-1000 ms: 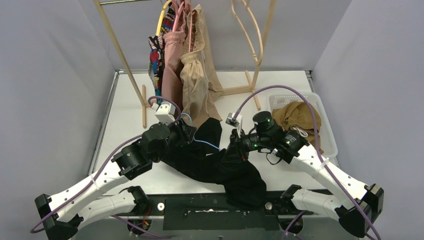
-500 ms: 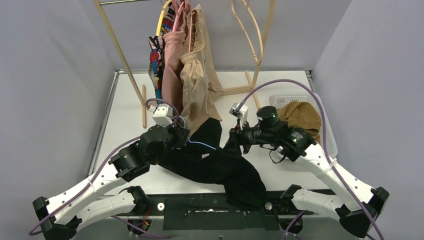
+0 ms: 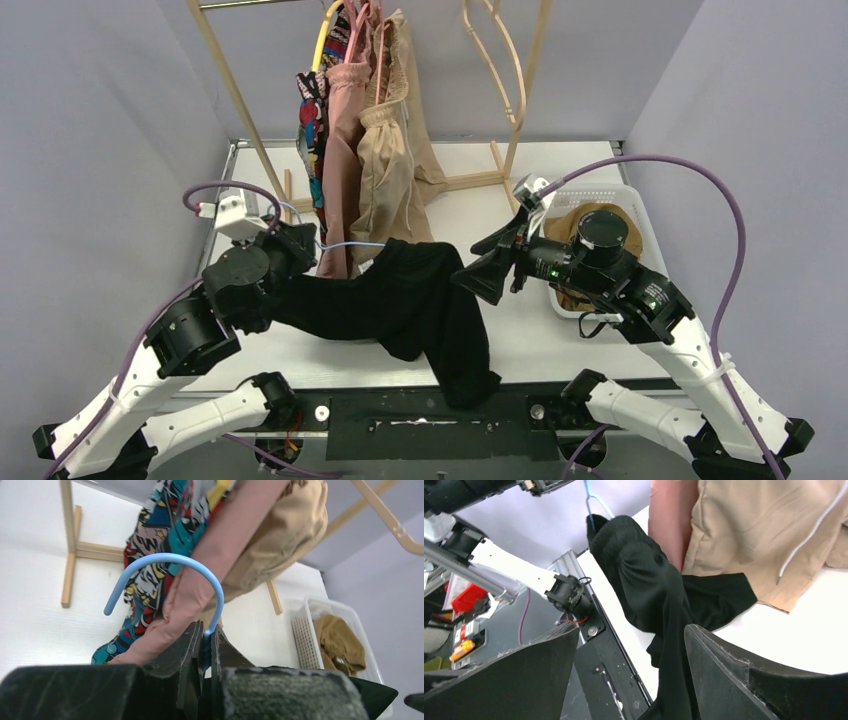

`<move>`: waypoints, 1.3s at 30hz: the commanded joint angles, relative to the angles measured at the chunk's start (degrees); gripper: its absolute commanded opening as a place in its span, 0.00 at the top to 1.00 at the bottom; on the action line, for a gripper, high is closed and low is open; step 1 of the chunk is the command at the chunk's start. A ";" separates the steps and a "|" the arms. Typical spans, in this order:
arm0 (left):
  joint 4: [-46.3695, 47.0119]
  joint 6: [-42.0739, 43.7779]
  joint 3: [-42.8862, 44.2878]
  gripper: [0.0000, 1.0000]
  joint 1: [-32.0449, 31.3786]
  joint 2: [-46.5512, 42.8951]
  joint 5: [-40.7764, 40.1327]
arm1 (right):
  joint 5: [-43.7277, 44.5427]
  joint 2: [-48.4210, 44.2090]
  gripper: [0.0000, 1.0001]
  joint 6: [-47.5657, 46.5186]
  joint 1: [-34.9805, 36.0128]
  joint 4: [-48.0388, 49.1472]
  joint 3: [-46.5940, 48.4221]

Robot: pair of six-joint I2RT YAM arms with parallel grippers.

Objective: Remove the shorts from the hanger
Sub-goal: Pick up the hanger from the clothes rod, then remove the shorts from the hanger.

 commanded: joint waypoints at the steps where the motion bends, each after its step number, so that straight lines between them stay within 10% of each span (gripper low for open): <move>1: 0.24 -0.94 0.99 1.00 0.26 0.07 -6.61 | 8.04 -0.60 0.21 2.64 0.31 1.23 1.14; 9: 5.56 0.27 -4.98 1.00 0.20 8.45 8.60 | 11.50 3.68 0.27 2.17 0.34 1.11 -0.63; 28: 7.30 0.64 -7.34 1.00 0.21 8.38 15.33 | 29.94 15.06 0.49 -10.23 17.39 -0.91 -5.44; 39: 7.18 -1.04 -8.42 1.00 0.25 5.77 13.62 | 27.03 14.19 0.98 -12.40 17.46 2.46 -7.24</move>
